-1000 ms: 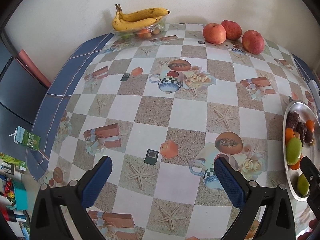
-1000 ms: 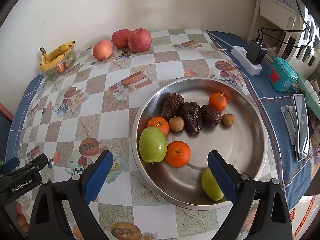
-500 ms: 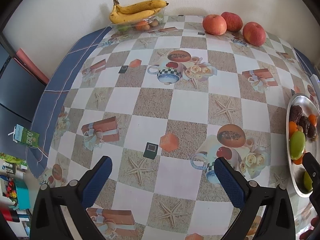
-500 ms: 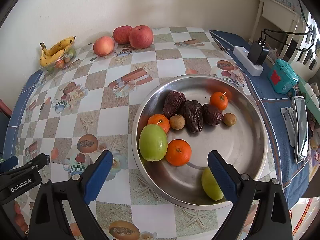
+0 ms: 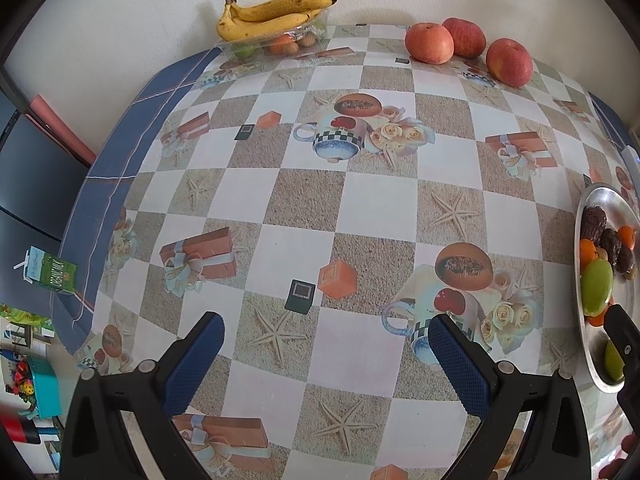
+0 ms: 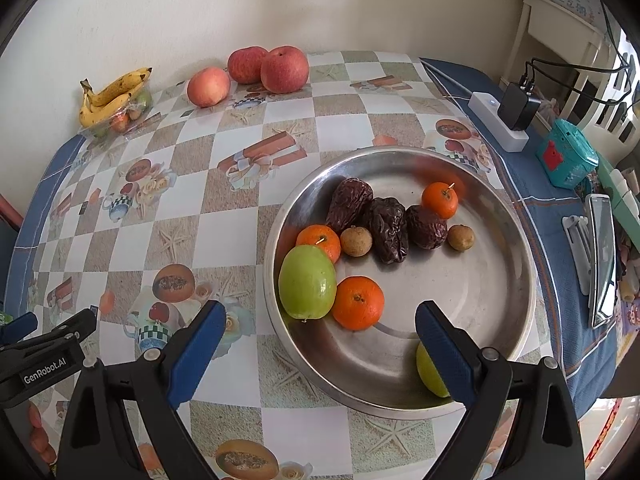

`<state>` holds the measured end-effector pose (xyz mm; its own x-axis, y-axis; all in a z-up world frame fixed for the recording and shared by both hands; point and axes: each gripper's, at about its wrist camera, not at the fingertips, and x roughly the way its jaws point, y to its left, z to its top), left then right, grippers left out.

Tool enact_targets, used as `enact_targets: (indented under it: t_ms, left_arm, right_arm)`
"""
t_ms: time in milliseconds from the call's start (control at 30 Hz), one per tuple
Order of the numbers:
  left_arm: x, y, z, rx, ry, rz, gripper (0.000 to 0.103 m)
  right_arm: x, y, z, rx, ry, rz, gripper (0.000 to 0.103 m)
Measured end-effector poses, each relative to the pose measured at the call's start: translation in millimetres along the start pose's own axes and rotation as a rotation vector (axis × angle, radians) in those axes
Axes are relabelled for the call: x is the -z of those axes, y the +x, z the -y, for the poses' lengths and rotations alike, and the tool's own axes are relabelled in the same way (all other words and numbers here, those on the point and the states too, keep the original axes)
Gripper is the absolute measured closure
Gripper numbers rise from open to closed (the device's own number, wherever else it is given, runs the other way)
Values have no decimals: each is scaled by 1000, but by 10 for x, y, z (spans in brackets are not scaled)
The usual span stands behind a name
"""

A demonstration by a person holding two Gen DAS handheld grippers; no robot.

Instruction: Organize fruits

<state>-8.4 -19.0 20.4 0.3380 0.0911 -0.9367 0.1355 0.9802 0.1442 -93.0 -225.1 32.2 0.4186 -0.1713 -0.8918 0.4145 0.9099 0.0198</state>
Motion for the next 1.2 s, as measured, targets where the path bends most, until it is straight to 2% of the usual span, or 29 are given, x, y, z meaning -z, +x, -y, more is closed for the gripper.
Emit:
enact_targets:
  t_ms: [633, 833, 1200]
  left_arm:
    - [5, 16, 1, 13, 6, -1, 0]
    - [9, 29, 9, -11, 22, 10, 0]
    - [23, 21, 26, 19, 29, 35, 0]
  right_arm:
    - [-1, 6, 20, 1, 4, -4, 7]
    - [0, 8, 21, 1, 4, -4, 7]
    - [8, 17, 22, 3, 5, -6, 7]
